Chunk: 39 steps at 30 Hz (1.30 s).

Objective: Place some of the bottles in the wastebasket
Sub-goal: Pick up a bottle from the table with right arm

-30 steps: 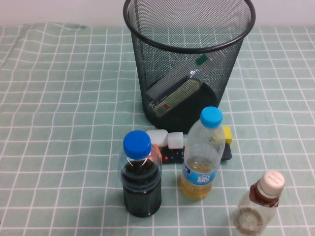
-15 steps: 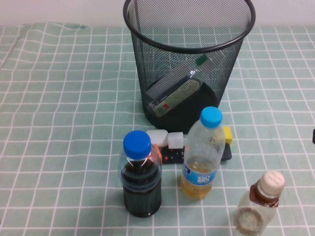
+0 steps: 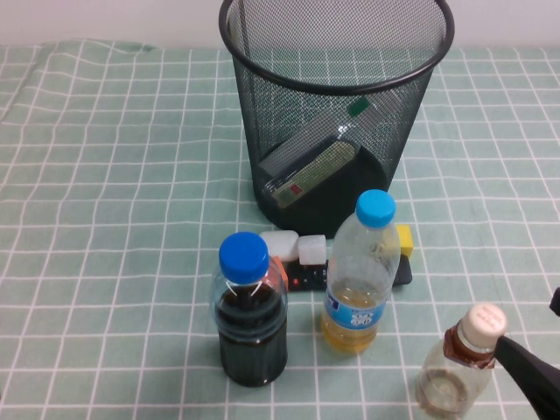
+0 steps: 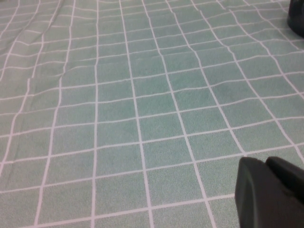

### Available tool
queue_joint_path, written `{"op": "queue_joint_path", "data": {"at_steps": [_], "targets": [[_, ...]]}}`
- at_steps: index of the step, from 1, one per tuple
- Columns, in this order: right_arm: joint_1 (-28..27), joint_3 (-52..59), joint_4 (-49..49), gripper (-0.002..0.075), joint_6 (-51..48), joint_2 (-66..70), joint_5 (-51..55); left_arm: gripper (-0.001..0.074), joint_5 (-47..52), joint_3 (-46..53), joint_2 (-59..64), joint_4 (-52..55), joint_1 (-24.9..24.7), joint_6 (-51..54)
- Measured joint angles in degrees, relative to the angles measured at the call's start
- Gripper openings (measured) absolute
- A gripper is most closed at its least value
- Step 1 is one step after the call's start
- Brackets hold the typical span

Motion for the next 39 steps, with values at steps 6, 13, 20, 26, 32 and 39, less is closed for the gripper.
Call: {"op": "queue_joint_path", "data": {"at_steps": [6, 13, 20, 26, 32, 39], "targets": [[0.08, 2.9, 2.41, 0.0574, 0.26, 0.23, -3.89, -0.0002, 0.0, 0.0, 0.0, 0.0, 0.0, 0.0], [0.08, 2.95, 3.78, 0.0577, 0.35, 6.75, -4.71, -0.0001, 0.0, 0.0, 0.0, 0.0, 0.0, 0.0], [0.08, 2.95, 4.18, 0.0578, 0.35, 14.38, -7.39, -0.0002, 0.0, 0.0, 0.0, 0.0, 0.0, 0.0], [0.08, 2.95, 4.18, 0.0578, 0.35, 18.84, -11.95, -0.0003, 0.0, 0.0, 0.0, 0.0, 0.0, 0.0], [0.08, 2.32, 3.64, 0.0578, 0.68, 22.5, -14.67, -0.0003, 0.0, 0.0, 0.0, 0.0, 0.0, 0.0], [0.08, 2.32, 3.05, 0.0578, 3.59, 25.46, -17.73, -0.0003, 0.0, 0.0, 0.0, 0.0, 0.0, 0.0]]}}
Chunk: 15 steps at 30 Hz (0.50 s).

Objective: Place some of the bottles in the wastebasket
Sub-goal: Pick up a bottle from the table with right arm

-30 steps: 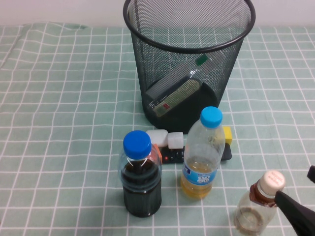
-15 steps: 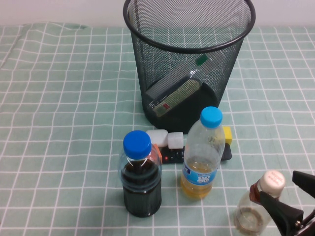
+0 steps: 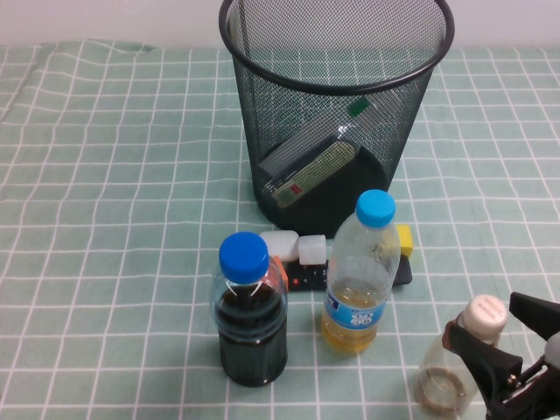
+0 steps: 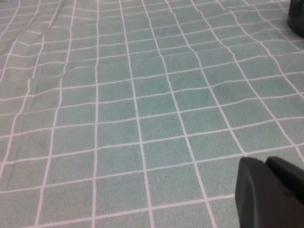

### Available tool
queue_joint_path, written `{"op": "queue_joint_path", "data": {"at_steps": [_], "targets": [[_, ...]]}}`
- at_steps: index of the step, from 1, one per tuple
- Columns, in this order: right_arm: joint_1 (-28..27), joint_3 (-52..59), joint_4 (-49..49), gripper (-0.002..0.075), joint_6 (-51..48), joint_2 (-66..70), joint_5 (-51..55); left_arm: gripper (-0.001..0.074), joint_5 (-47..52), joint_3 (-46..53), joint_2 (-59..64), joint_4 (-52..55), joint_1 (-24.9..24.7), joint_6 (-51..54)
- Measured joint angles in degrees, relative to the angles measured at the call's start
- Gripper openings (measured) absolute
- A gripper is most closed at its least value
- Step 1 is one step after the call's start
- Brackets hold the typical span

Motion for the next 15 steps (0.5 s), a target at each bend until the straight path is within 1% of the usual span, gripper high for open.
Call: {"op": "queue_joint_path", "data": {"at_steps": [15], "targets": [[0.03, -0.88, -4.32, 0.0578, 2.29, 2.09, -1.62, -0.0003, 0.0, 0.0, 0.0, 0.0, 0.0, 0.0]]}}
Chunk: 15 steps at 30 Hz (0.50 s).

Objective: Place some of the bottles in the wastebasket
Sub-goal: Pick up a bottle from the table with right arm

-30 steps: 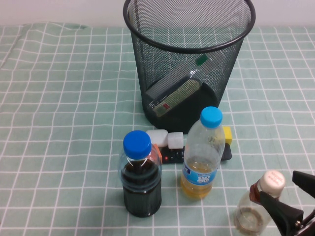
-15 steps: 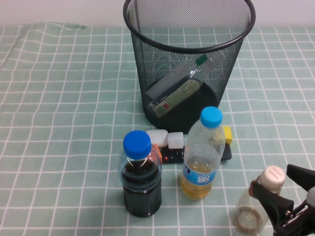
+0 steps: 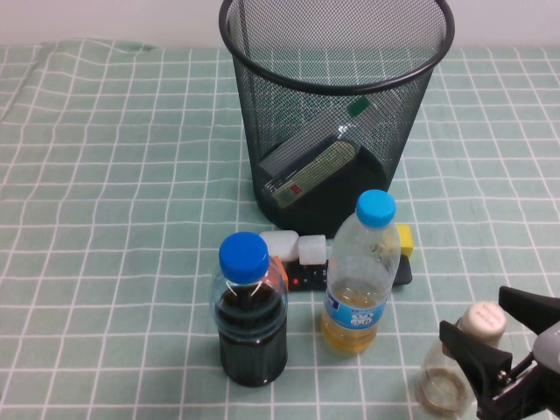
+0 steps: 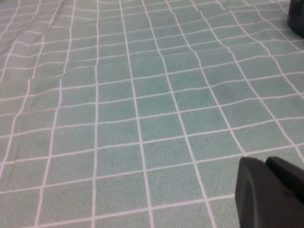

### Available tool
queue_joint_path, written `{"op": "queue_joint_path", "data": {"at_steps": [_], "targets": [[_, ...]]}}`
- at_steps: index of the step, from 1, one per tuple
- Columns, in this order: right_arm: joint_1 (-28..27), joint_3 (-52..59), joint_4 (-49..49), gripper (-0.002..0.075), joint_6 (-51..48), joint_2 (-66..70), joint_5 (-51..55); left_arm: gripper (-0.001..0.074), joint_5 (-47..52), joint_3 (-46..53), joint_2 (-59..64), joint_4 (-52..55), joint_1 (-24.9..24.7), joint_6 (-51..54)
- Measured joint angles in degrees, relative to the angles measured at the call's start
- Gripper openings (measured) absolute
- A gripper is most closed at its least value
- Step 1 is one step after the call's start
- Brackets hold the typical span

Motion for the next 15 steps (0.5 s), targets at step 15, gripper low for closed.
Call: {"op": "queue_joint_path", "data": {"at_steps": [15], "targets": [[0.0, -2.62, -0.77, 0.0572, 0.12, 8.22, -0.83, -0.0003, 0.0, 0.0, -0.04, 0.0, 0.0, 0.0]]}}
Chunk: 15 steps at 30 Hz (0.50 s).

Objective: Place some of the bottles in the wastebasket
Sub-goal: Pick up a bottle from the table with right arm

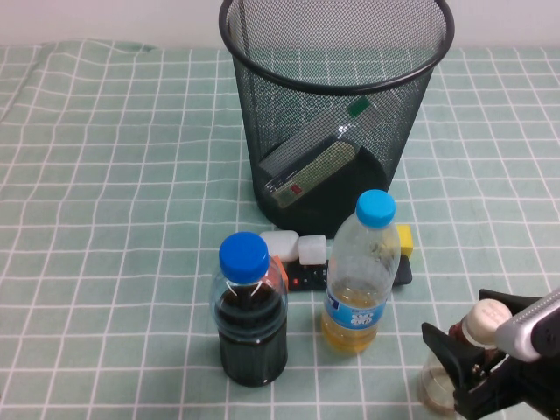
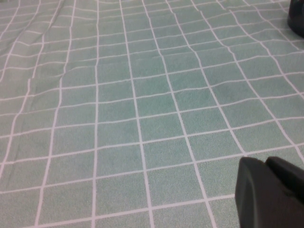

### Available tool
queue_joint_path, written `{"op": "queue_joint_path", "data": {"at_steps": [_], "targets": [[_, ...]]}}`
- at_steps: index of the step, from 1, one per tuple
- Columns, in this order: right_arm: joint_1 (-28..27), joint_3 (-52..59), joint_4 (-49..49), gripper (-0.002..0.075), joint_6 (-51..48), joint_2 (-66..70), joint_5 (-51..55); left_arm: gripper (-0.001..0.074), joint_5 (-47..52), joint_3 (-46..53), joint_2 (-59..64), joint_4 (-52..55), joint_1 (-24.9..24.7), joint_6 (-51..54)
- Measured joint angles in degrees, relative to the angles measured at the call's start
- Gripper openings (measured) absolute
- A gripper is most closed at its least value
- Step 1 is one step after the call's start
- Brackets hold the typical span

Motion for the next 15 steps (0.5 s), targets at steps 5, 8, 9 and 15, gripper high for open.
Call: {"op": "queue_joint_path", "data": {"at_steps": [5, 8, 9, 15], "targets": [[0.12, -2.23, 1.18, 0.0429, 0.0, -0.12, 0.14, -0.0003, 0.0, 0.0, 0.0, 0.0, 0.0, 0.0], [0.23, -4.92, 3.14, 0.0281, 0.0, -0.23, 3.45, -0.0003, 0.0, 0.0, 0.0, 0.0, 0.0, 0.0], [0.23, -5.96, 3.55, 0.0281, -0.55, -0.23, 5.74, -0.0003, 0.0, 0.0, 0.0, 0.0, 0.0, 0.0], [-2.7, -15.19, 1.28, 0.0281, -3.47, -0.68, 28.95, -0.0003, 0.0, 0.0, 0.0, 0.0, 0.0, 0.0]]}}
